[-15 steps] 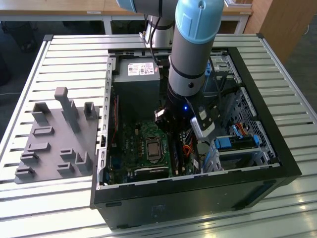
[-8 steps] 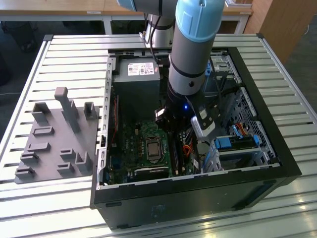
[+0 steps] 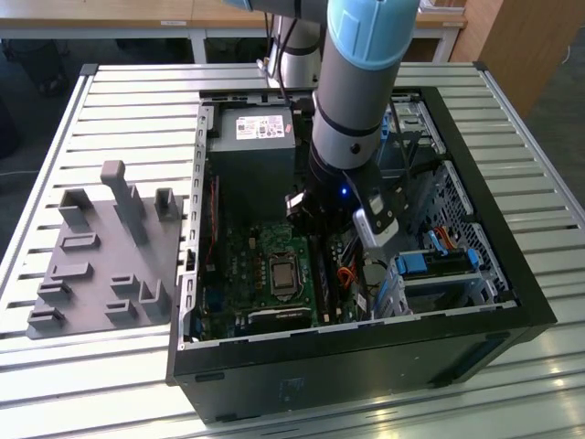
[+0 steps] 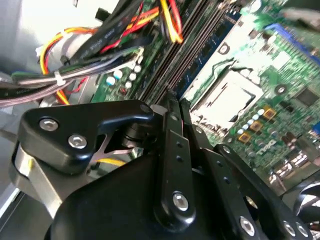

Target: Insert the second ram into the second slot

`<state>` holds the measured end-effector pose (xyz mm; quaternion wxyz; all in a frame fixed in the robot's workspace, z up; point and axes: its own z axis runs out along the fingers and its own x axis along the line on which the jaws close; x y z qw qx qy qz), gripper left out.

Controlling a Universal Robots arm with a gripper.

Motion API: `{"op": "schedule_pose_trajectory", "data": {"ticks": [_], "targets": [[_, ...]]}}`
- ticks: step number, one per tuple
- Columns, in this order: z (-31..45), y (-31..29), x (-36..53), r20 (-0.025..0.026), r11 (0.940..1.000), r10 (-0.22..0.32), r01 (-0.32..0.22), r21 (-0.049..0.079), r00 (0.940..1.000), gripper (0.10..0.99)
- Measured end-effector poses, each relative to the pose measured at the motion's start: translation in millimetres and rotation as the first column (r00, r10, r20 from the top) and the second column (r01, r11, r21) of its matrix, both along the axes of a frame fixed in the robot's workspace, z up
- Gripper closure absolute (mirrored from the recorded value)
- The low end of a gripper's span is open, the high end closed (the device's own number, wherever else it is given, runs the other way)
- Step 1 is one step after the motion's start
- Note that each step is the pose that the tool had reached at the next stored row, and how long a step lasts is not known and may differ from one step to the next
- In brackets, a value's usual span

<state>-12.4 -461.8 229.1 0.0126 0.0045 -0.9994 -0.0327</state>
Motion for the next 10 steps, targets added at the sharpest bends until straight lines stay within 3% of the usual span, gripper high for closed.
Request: {"op": "schedule_pose_trajectory", "data": {"ticks": [2, 10], "targets": [[-0.1, -0.5, -0.1, 0.0, 0.9999, 0.0, 0.0, 0.012, 1.0, 0.953], [-1.7, -3.5, 0.0, -0.0001, 0.9999, 0.0, 0.0, 0.012, 1.0, 0.953]]}}
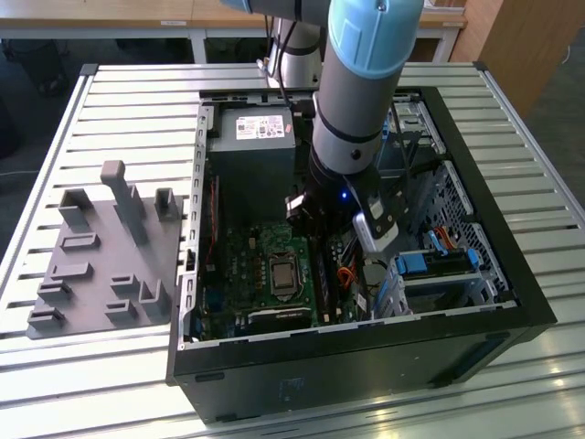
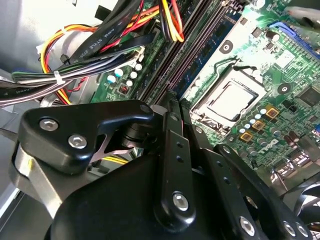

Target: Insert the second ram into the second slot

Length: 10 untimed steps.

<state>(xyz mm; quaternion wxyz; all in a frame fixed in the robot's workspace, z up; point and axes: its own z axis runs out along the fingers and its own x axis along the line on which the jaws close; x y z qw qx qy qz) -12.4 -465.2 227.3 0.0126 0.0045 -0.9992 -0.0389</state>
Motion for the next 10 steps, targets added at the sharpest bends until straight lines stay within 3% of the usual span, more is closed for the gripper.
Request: {"op": "schedule_pose_trajectory", "data": {"ticks": [10], "targets": [[-2.7, -3.5, 0.0, 0.0, 1.0, 0.0, 0.0, 0.0, 1.0, 0.953]]}}
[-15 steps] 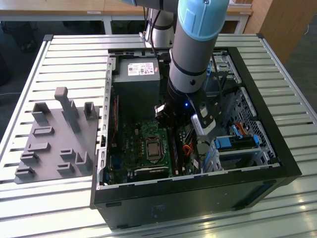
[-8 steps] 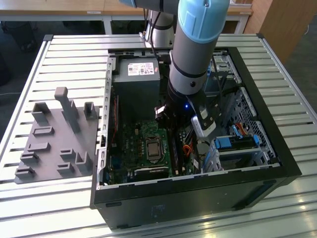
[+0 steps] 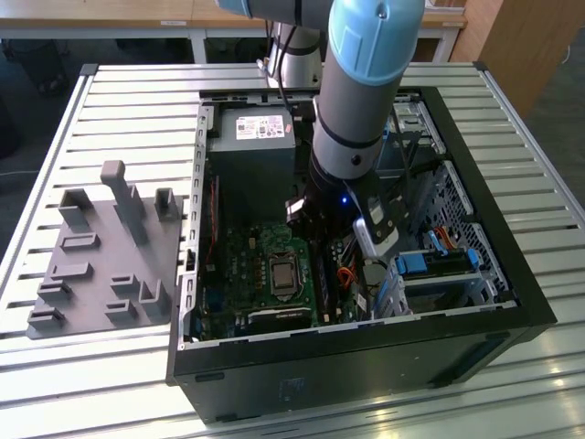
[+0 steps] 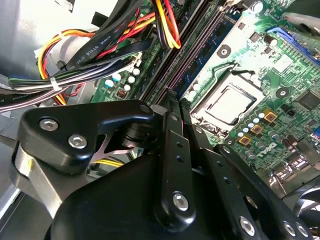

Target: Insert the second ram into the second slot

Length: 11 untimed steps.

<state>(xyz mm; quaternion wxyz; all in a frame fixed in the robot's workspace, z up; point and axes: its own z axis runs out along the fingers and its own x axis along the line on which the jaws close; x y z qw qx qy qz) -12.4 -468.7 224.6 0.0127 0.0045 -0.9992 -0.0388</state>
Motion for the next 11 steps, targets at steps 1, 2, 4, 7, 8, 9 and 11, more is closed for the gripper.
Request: {"op": "schedule_pose_trajectory", "data": {"ticks": [1, 2, 4, 7, 8, 9, 11], "targets": [[-0.5, -0.1, 0.0, 0.0001, 1.0, 0.0, 0.0, 0.0, 1.0, 0.953], [-1.0, -0.1, 0.0, 0.0, 1.0, 0.0, 0.0, 0.0, 1.0, 0.953], [-1.9, -0.3, 0.0, -0.0002, 1.0, 0.0, 0.0, -0.001, 1.0, 0.953], [-3.1, -0.6, 0.0, -0.0005, 1.0, 0.0, 0.0, -0.001, 1.0, 0.953], [-3.3, -0.7, 0.0, -0.0006, 1.0, 0.0, 0.0, -0.001, 1.0, 0.953], [-3.7, -0.9, 0.0, -0.0008, 1.0, 0.0, 0.0, -0.001, 1.0, 0.953], [-4.2, -1.1, 0.0, -0.0012, 1.0, 0.0, 0.0, -0.001, 1.0, 0.953]]}}
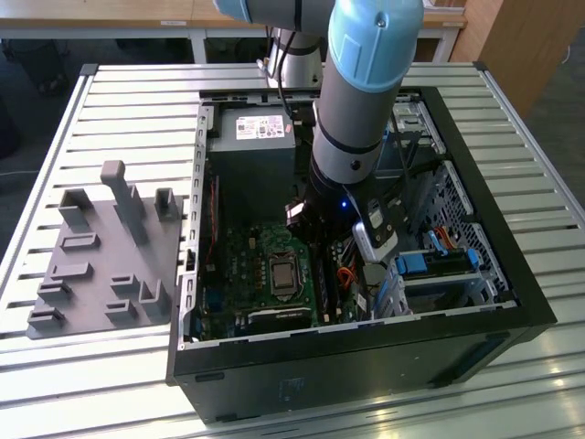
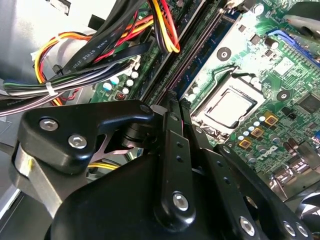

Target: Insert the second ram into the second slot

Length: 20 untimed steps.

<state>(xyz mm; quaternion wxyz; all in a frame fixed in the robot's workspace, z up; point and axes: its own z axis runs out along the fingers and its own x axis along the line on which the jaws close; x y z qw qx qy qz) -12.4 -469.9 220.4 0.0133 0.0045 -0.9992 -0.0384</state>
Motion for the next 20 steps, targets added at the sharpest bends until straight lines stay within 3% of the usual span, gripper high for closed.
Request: {"op": "schedule_pose_trajectory", "data": {"ticks": [20], "targets": [[0.7, -0.2, 0.3, -0.0014, 1.0, -0.006, 0.006, 0.0, 1.0, 0.953]]}}
